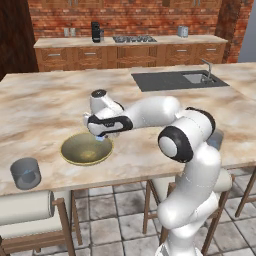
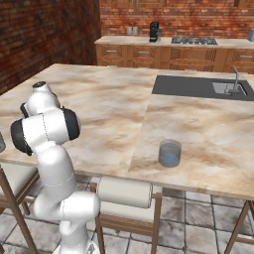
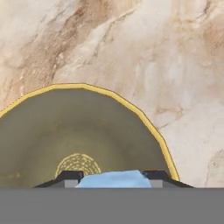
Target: There are four ice cubes in the ice bowl. Place two ice cubes in each glass of water.
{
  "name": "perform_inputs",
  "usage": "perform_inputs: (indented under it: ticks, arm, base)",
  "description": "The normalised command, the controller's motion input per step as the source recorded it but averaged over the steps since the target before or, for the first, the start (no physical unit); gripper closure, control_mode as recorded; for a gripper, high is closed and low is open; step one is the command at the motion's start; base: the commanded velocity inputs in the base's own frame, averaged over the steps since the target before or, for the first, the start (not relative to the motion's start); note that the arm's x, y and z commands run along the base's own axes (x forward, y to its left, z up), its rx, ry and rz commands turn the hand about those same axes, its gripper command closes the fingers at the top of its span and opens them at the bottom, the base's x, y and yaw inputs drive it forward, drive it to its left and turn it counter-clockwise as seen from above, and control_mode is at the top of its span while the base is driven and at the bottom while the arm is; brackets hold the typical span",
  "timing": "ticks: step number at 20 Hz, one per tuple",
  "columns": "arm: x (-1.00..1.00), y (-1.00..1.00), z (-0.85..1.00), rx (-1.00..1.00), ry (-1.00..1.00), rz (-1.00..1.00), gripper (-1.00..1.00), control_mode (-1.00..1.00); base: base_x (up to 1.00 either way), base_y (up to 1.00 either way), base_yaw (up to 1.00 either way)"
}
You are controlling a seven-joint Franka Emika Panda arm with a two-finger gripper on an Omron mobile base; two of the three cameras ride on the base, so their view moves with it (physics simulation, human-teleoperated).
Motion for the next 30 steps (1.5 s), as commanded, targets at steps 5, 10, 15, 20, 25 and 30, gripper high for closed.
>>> perform_inputs:
  ticks: [5,10,15,20,25,30]
  arm:
    - [0.19,-0.39,0.66,0.02,-0.04,-0.68,1.00,-1.00]
    - [0.12,-0.52,0.15,0.01,-0.01,-0.74,1.00,-1.00]
    - [0.18,-0.85,0.01,0.06,0.00,-0.65,1.00,-1.00]
    - [0.27,-1.00,0.00,0.16,-0.04,-0.49,1.00,-1.00]
    - [0.22,-1.00,0.00,0.20,-0.15,-0.39,1.00,-1.00]
    - [0.08,-1.00,0.00,0.23,-0.21,-0.37,1.00,-1.00]
  base:
    - [0.00,0.00,0.00]
    - [0.00,0.00,0.00]
    - [0.00,0.00,0.00]
    - [0.00,0.00,0.00]
    - [0.00,0.00,0.00]
    - [0.00,0.00,0.00]
